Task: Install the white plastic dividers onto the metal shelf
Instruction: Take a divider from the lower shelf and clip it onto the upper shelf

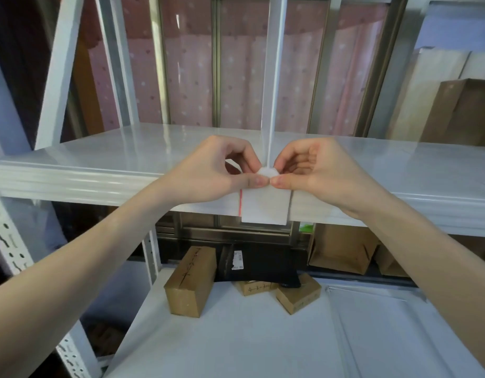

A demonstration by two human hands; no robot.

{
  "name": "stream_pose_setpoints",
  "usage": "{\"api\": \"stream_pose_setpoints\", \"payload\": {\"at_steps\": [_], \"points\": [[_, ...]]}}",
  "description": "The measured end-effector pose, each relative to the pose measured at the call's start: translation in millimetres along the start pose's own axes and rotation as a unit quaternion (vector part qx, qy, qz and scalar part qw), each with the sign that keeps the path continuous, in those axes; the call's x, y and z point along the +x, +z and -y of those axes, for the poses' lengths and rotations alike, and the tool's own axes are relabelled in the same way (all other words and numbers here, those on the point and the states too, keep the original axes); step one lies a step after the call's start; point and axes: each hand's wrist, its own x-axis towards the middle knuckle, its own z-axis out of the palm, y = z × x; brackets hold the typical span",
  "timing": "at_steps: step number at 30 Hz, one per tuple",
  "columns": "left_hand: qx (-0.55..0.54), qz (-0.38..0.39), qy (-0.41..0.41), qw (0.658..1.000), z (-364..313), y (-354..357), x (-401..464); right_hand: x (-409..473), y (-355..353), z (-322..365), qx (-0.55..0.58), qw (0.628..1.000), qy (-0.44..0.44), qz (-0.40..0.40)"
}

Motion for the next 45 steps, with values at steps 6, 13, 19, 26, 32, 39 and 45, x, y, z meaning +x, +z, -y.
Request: {"api": "stream_pose_setpoints", "payload": {"at_steps": [6,13,19,26,32,39,45], "points": [[-0.015,0.021,0.0,1.0,4,-10,-3,6,9,3,0.005,1.0,-0.004,0.005],[-0.012,0.013,0.011,1.0,9,-9,-3,4,10,4,-0.004,1.0,0.002,-0.004],[-0.016,0.0,0.011,1.0,9,-8,-5,0,13,6,-0.016,1.0,0.005,-0.017],[0.006,-0.018,0.007,1.0,5,-9,-16,-10,5,12,-0.007,1.0,0.024,-0.019],[-0.048,-0.069,0.009,0.996,3,-9,-32,-37,-5,16,-0.01,1.0,0.025,-0.007],[-0.017,-0.057,0.061,0.996,-38,4,-46,-78,-26,26,-0.025,0.999,-0.009,0.024],[-0.041,0.009,0.049,0.998,-91,52,-40,-126,-86,18,-0.033,0.999,-0.017,0.011]]}}
